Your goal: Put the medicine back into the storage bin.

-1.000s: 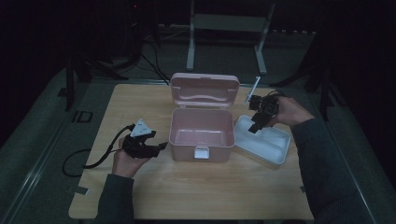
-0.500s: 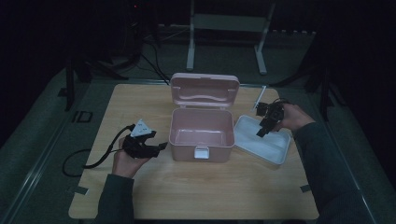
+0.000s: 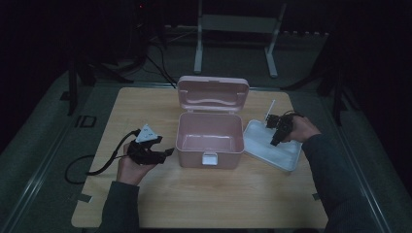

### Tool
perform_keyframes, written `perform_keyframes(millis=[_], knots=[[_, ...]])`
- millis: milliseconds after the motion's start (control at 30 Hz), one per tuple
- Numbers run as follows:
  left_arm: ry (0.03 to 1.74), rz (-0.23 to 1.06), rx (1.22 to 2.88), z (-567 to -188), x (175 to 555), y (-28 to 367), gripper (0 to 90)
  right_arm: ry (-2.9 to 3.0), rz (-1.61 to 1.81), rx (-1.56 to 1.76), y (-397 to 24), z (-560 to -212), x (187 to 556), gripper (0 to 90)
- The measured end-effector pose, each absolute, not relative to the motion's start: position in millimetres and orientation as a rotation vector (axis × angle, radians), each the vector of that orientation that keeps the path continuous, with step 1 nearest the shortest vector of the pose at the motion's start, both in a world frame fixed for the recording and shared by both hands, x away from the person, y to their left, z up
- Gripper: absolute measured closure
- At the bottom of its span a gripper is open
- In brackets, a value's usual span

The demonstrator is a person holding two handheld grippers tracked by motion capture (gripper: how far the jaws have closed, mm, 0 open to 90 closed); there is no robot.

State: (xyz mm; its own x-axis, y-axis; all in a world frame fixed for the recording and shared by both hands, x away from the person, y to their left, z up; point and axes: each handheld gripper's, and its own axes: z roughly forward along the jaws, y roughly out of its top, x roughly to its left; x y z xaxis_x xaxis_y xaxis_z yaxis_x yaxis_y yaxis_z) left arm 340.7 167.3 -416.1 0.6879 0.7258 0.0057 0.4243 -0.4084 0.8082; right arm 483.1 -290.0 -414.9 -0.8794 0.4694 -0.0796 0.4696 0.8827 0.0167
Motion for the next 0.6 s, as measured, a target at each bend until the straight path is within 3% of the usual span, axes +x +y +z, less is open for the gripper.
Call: perform_keyframes(millis=[600], knots=[[0.881, 0.446, 2.064, -418, 341, 166, 33.9, 2.994, -0.017, 0.803, -293, -446, 490, 65.7]])
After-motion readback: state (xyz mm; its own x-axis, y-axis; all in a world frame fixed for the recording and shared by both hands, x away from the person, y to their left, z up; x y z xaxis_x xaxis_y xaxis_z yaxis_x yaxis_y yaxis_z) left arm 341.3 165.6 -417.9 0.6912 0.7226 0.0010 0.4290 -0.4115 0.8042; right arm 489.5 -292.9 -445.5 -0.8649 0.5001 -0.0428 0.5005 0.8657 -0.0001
